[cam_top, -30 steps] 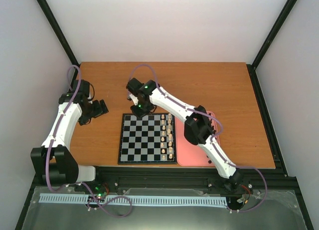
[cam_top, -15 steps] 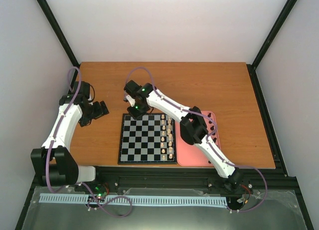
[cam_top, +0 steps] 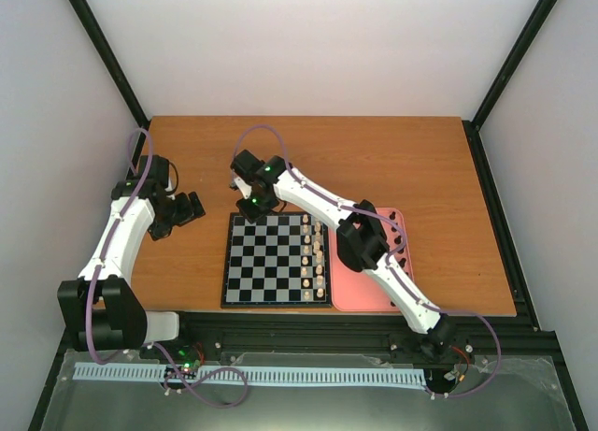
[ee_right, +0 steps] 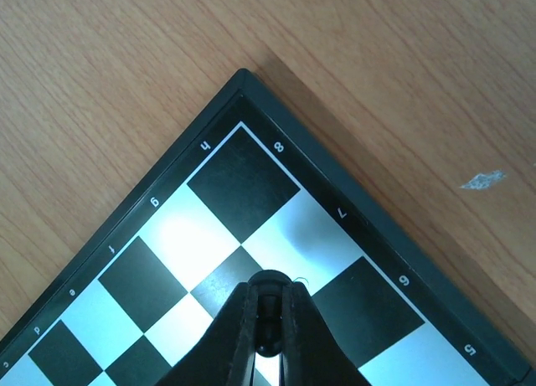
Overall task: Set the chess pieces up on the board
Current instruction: Place the chess piece on the chessboard.
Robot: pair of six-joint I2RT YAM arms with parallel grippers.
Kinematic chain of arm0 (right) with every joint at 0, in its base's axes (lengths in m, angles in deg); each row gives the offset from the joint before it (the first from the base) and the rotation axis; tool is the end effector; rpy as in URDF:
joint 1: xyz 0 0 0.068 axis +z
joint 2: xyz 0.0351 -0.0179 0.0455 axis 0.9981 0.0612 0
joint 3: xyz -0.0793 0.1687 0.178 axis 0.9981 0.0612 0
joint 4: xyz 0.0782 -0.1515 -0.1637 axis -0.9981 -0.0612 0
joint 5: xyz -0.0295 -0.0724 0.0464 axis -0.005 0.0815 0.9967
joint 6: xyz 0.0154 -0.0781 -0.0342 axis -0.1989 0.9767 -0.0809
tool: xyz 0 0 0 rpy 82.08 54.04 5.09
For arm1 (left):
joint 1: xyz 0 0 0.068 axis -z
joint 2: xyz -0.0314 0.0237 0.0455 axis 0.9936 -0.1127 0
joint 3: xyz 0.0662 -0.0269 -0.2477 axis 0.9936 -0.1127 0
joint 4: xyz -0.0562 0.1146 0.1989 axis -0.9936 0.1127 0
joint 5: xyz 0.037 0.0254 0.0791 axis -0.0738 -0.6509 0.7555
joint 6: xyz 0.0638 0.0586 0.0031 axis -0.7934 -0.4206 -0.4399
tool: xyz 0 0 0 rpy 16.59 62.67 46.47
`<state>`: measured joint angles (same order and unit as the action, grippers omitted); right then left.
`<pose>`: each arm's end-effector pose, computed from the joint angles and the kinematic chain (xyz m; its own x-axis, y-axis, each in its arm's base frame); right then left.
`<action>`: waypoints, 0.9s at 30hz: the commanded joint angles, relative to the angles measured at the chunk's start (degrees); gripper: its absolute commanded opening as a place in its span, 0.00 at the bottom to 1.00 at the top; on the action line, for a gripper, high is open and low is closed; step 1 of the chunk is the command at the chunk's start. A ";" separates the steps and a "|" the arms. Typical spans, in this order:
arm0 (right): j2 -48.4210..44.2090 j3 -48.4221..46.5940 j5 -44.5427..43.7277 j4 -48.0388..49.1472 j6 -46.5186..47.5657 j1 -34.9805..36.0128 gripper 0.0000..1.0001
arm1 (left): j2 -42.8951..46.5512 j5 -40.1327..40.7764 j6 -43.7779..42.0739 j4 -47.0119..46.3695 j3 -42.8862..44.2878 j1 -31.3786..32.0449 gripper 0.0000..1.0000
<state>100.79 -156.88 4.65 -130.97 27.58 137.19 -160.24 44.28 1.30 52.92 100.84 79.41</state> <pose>0.3041 0.3979 0.1485 -0.7113 -0.6340 -0.3035 -0.7018 0.6652 0.2550 0.2281 0.0116 0.2192 -0.8298 -0.4925 -0.2625 -0.4558 0.8694 -0.1907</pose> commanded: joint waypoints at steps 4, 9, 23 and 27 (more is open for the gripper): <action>2.68 -3.31 -1.21 0.36 0.65 0.63 0.04 | 1.30 -0.80 0.84 -0.91 0.19 -0.36 1.00; 3.54 -3.83 -1.58 0.32 0.78 0.63 0.04 | 1.41 -0.60 0.83 -1.07 -0.25 -0.36 1.00; 4.68 -5.38 -3.60 0.68 1.06 0.59 0.07 | 1.01 -0.79 0.83 -1.50 -0.17 -0.36 1.00; 5.11 -5.72 -3.52 0.78 1.23 0.64 0.09 | 0.96 -0.80 0.74 -1.38 -0.08 -0.36 1.00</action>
<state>104.61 -160.62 1.80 -130.75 28.08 137.23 -160.20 43.74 1.39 52.55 100.43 79.41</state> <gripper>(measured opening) 0.085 0.999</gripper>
